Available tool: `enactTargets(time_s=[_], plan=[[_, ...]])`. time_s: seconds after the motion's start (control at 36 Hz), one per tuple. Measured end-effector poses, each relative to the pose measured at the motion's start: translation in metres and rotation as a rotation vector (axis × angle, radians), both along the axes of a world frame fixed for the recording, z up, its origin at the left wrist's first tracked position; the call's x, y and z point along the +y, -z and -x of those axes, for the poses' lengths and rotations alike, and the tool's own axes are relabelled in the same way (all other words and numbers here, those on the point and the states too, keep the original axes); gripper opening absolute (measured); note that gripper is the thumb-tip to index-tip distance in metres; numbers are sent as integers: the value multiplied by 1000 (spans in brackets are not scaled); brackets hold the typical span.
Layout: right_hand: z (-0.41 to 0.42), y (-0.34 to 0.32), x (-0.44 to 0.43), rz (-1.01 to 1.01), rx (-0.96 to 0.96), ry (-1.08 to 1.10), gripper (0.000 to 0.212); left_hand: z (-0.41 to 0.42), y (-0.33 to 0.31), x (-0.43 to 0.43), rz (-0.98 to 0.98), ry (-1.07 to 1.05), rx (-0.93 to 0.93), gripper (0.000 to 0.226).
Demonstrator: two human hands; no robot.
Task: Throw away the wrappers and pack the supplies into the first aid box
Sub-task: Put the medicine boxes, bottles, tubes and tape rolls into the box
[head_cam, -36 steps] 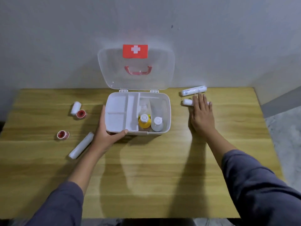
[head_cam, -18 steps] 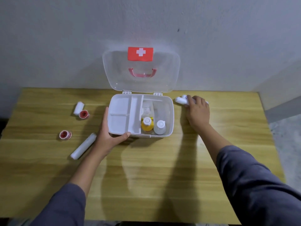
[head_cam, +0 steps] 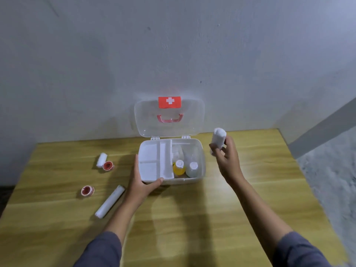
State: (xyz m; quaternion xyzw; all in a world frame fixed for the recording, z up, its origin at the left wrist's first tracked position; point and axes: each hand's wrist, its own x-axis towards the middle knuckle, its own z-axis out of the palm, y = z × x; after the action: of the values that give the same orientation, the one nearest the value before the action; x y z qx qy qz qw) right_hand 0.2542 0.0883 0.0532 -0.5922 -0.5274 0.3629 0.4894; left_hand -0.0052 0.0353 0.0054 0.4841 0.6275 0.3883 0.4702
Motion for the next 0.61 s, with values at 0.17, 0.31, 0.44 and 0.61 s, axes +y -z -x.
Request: enactTargets(time_s=[0.17,0.31,0.44,0.61], plan=[[28,-7,3,52,101,-119,32,-1,-6,3,-99,47,1,91],[36,8,4,120,-29,-108,35,0,-7,3,-123,54,-24,90],[38,12,7,114,-106,55,29,2,-1,2,-97,49,-29,98],[39,19,5,160,-130,63,25,1,3,3,-113,34,9,99]])
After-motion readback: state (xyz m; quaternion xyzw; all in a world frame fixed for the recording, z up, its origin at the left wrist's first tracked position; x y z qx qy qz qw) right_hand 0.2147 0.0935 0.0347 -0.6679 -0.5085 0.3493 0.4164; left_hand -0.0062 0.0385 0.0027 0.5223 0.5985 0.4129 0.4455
